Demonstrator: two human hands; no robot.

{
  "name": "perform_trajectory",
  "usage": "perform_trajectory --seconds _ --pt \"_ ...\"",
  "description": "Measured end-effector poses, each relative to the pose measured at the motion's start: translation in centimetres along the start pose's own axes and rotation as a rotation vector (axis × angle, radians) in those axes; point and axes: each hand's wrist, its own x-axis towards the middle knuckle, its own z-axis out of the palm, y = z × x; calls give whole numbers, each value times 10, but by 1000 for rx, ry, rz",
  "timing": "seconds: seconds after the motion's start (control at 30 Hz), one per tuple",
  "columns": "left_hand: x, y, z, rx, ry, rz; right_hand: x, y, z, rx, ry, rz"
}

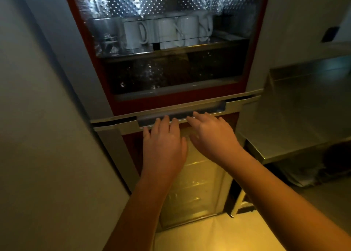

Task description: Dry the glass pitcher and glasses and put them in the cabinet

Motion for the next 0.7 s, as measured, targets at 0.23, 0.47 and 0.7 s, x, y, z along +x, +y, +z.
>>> perform_trajectory --seconds 0.23,0.47,0.7 --pt "2 53 17 -67 -68 195 -59 47 -21 17 -38 192" --pt "8 120 43 -111 -196 382 -101 94 -31 -64 -53 418" --pt "16 178 58 -157 -254 599 -135 133 -37 -101 -10 622"
